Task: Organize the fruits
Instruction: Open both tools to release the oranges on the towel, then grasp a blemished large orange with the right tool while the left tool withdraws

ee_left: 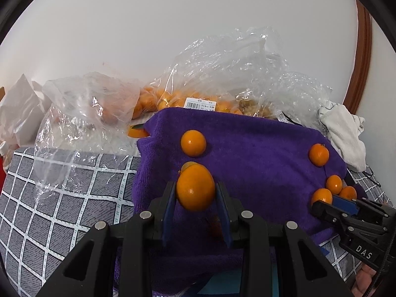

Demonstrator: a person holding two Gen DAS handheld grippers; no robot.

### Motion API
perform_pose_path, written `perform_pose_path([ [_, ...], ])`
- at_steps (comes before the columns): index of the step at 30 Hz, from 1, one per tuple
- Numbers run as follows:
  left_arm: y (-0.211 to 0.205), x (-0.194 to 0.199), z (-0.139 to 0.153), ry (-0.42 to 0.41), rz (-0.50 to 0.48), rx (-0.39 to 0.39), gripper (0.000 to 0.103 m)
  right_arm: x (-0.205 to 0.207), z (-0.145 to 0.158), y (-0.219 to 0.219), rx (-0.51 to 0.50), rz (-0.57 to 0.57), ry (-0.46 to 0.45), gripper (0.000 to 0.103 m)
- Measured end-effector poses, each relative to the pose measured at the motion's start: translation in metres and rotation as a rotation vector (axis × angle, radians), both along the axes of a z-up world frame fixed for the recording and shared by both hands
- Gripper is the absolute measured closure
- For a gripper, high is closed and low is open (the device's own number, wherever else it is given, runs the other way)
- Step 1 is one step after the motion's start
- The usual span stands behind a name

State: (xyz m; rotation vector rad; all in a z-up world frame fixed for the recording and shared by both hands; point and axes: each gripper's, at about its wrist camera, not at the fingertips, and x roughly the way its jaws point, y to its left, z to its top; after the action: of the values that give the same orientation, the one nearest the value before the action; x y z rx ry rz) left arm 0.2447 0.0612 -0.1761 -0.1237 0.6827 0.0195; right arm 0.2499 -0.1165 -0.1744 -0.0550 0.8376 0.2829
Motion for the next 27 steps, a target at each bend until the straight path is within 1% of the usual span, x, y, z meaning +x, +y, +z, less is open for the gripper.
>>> perform_pose_path([
  [5, 0.004, 0.001, -0.002, 0.014, 0.002, -0.022, 0.072, -0.002, 0.006, -0.001, -0.005, 0.003, -0.037, 0.056],
  [7, 0.004, 0.0, -0.001, 0.007, 0.007, -0.025, 0.072, -0.003, 0.009, -0.003, 0.013, -0.002, -0.046, 0.055],
  [8, 0.004, -0.002, 0.001, -0.004, 0.008, -0.021, 0.069, -0.004, 0.01, -0.004, 0.02, -0.004, -0.051, 0.055],
  [9, 0.003, -0.003, 0.003, -0.013, 0.007, -0.016, 0.064, -0.005, 0.014, -0.005, 0.032, -0.005, -0.062, 0.052],
  [11, 0.001, -0.007, 0.005, -0.032, 0.003, -0.004, 0.06, -0.007, 0.019, -0.008, 0.052, -0.011, -0.079, 0.049],
  [14, -0.004, -0.009, 0.007, -0.042, -0.009, 0.006, 0.06, -0.013, 0.03, -0.01, 0.073, -0.029, -0.103, 0.049],
  [16, -0.006, -0.012, 0.01, -0.057, -0.018, 0.011, 0.06, -0.019, 0.042, -0.012, 0.081, -0.038, -0.138, 0.049],
  [18, -0.007, -0.015, 0.014, -0.072, -0.017, 0.014, 0.06, -0.026, 0.055, -0.012, 0.049, -0.05, -0.174, 0.046],
  [21, -0.005, -0.023, 0.022, -0.114, -0.026, -0.009, 0.06, -0.037, 0.067, -0.013, 0.023, -0.058, -0.175, 0.045],
  [24, -0.001, -0.028, 0.031, -0.132, -0.049, -0.064, 0.06, -0.057, 0.071, -0.017, 0.071, -0.06, -0.157, 0.045],
  [27, 0.004, -0.033, 0.039, -0.141, -0.051, -0.123, 0.06, -0.075, 0.069, -0.021, 0.078, -0.082, -0.142, 0.045],
])
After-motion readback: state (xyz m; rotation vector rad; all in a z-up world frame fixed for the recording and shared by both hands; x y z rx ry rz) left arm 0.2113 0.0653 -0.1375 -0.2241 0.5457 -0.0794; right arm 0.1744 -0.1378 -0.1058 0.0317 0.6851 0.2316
